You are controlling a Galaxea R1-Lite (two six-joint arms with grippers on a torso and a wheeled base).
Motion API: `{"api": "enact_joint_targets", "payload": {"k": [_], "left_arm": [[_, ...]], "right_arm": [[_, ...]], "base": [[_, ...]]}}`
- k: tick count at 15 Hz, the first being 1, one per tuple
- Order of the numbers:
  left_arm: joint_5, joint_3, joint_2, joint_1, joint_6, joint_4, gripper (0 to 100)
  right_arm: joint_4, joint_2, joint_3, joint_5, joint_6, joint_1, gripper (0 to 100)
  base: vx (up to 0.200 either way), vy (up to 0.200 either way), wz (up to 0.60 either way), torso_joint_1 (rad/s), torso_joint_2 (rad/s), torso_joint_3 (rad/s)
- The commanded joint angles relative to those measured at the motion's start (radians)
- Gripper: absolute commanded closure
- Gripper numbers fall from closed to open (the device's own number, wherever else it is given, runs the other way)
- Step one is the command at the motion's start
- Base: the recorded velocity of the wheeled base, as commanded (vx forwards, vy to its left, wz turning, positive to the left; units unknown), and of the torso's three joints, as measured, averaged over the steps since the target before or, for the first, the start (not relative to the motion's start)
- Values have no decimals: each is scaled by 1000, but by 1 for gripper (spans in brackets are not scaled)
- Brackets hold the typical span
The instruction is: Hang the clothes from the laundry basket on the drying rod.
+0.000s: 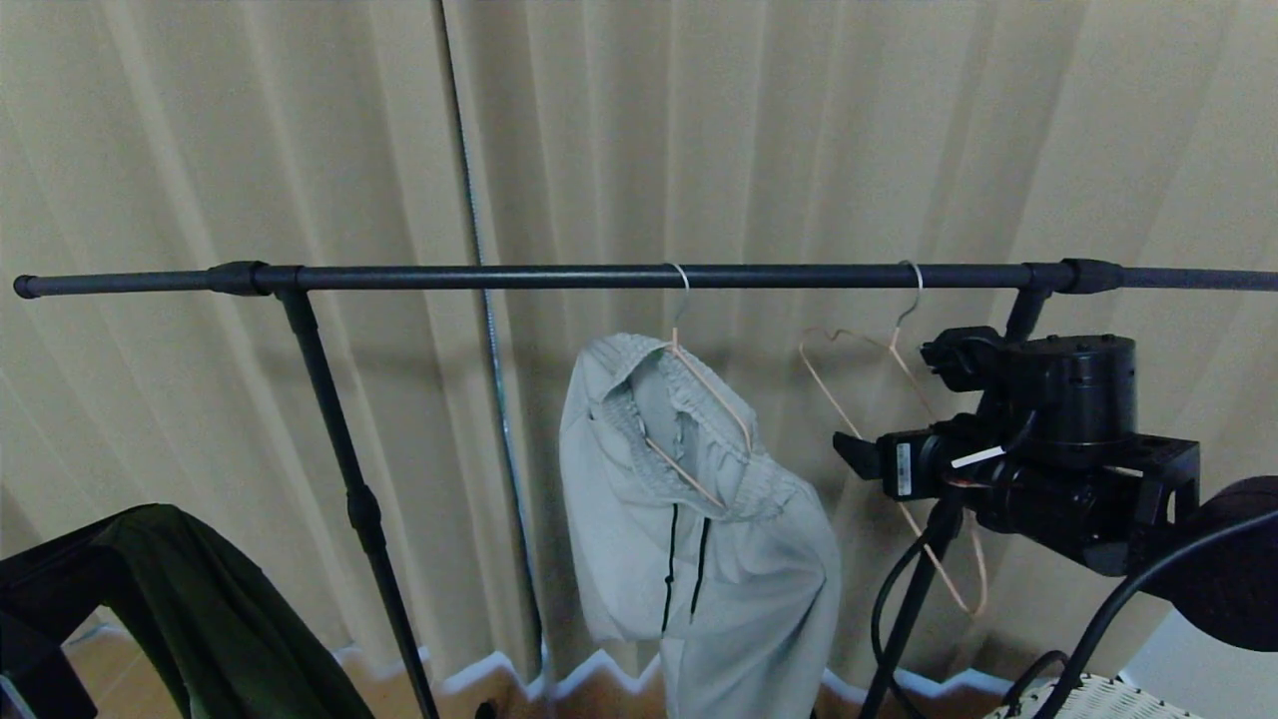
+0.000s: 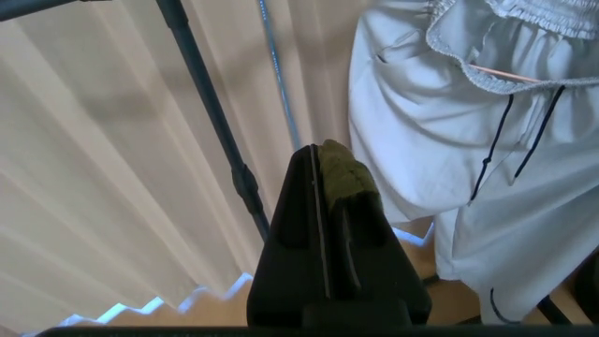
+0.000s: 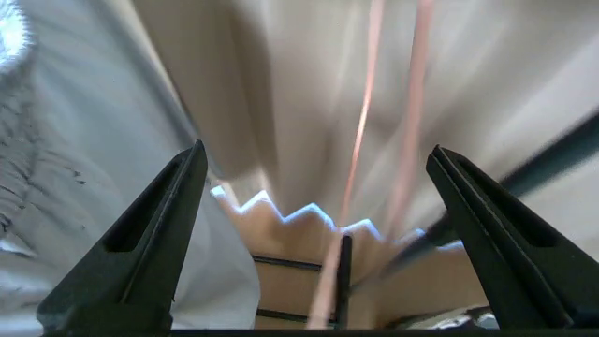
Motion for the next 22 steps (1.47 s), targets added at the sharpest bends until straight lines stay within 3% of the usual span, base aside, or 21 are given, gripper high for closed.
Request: {"api": "enact_joint_targets", "payload": {"k": [1,11,17,18,22], "left_arm": [[0,0,-2,0,0,0,100],[2,-3,-5,2,0,0,100],[2,-3,-5,2,0,0,100],[2,-3,-5,2,0,0,100],[2,-3,-3,2,0,0,100]], "right_arm": [[2,-1,-6,6,-1,-28,0],[175,-10,-59,63,-1,-32,0],[183,-11,-62,69,-2,-32,0],[183,-11,-61,69,-2,-32,100],[184,-11,-61,69,-4,-40,100]], "base": [[0,0,0,0,0,0],[0,0,0,0,0,0],[0,0,0,0,0,0],[0,0,0,0,0,0],[0,0,0,0,0,0]]}}
